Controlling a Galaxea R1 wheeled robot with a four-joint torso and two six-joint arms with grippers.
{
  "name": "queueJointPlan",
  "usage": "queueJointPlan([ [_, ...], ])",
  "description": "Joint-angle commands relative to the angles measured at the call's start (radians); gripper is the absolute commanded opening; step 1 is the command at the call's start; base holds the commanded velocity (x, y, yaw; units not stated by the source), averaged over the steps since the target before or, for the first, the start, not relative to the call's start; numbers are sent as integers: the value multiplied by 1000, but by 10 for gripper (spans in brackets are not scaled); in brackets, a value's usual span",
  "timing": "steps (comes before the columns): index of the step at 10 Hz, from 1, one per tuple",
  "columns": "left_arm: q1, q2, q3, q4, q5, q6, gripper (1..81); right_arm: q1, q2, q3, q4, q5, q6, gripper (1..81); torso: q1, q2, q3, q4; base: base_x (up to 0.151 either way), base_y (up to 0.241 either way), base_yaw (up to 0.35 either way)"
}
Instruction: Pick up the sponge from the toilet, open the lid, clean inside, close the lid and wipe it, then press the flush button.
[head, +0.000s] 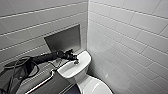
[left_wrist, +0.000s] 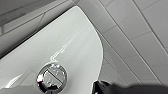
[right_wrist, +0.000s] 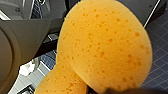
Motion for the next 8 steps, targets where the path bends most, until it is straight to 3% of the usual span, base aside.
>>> queueJointPlan([
  [1,-195,-13,-25,1,33,15,10,-4,-11,15,12,-85,0,10,0,0,-27,0,0,0,0],
  [8,-198,-3,-111,80,33,15,10,-1,-8,15,12,-85,0,10,0,0,-33,0,0,0,0],
])
